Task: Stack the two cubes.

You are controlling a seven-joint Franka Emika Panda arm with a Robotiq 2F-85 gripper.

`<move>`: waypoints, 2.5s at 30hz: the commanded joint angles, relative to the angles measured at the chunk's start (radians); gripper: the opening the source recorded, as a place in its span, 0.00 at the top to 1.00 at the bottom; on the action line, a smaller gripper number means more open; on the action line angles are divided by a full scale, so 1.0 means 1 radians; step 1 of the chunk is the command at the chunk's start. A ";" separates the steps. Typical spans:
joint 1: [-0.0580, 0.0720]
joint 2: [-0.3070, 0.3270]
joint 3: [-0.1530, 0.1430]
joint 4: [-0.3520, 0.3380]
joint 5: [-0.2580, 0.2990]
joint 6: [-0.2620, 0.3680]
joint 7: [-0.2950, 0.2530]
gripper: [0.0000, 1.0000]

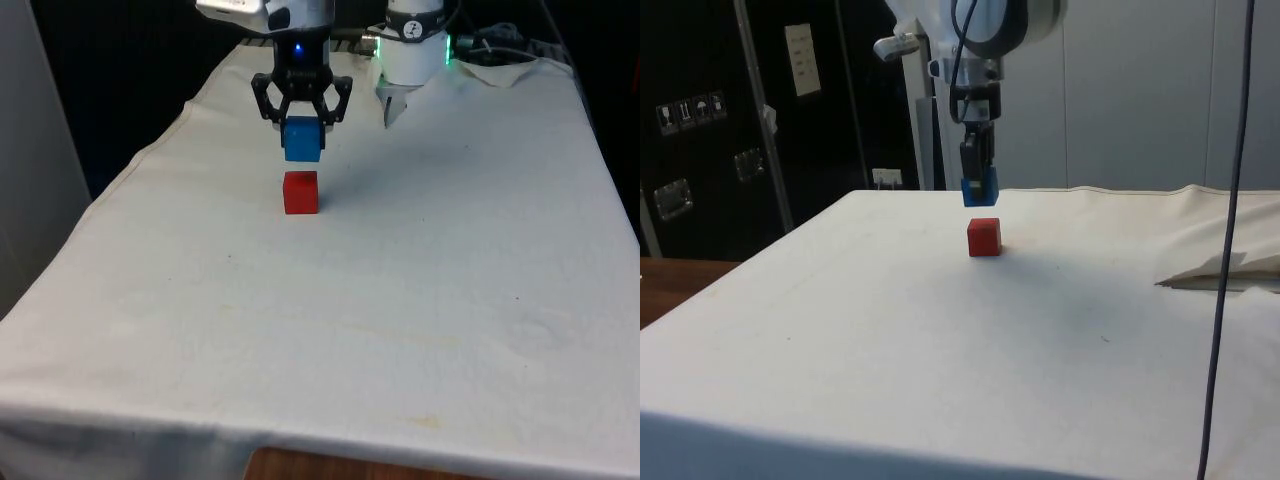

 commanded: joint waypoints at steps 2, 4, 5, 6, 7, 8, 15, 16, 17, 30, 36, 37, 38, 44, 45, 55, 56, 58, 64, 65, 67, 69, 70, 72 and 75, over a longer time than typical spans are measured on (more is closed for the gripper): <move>-0.002 0.005 0.004 0.005 0.011 0.011 -0.007 0.98; -0.003 0.008 0.005 0.006 0.014 0.017 -0.009 0.98; -0.004 0.010 0.006 0.007 0.017 0.020 -0.010 0.98; -0.004 0.012 0.007 0.007 0.019 0.022 -0.012 0.98; -0.005 0.014 0.008 0.007 0.022 0.025 -0.013 0.98; -0.006 0.019 0.009 0.007 0.027 0.031 -0.016 0.98; -0.010 0.046 0.011 0.009 0.041 0.057 -0.022 0.98; -0.011 0.049 0.012 0.009 0.044 0.060 -0.023 0.98; -0.002 0.050 0.000 0.009 0.019 0.054 -0.003 0.98; -0.017 0.093 0.008 0.012 0.102 0.101 -0.071 0.98; -0.019 0.109 0.006 0.014 0.119 0.112 -0.086 0.98; -0.018 0.110 0.006 0.014 0.119 0.114 -0.085 0.98; -0.018 0.110 0.006 0.014 0.119 0.114 -0.085 0.98; -0.014 0.112 0.001 0.013 0.112 0.115 -0.078 0.98; -0.012 0.112 -0.001 0.013 0.108 0.114 -0.075 0.98; -0.009 0.113 -0.006 0.013 0.101 0.112 -0.069 0.83; -0.008 0.113 -0.006 0.013 0.101 0.111 -0.069 0.68; -0.008 0.113 -0.006 0.013 0.100 0.111 -0.068 0.49; -0.008 0.113 -0.007 0.013 0.100 0.111 -0.068 0.00; -0.008 0.113 -0.007 0.013 0.099 0.111 -0.068 0.00; -0.008 0.113 -0.007 0.013 0.099 0.111 -0.068 0.00; -0.008 0.113 -0.007 0.013 0.099 0.111 -0.068 0.00; -0.008 0.113 -0.007 0.013 0.099 0.111 -0.068 0.00; -0.008 0.112 -0.007 0.014 0.099 0.110 -0.068 0.00; -0.005 0.091 -0.014 0.015 0.090 0.094 -0.063 0.00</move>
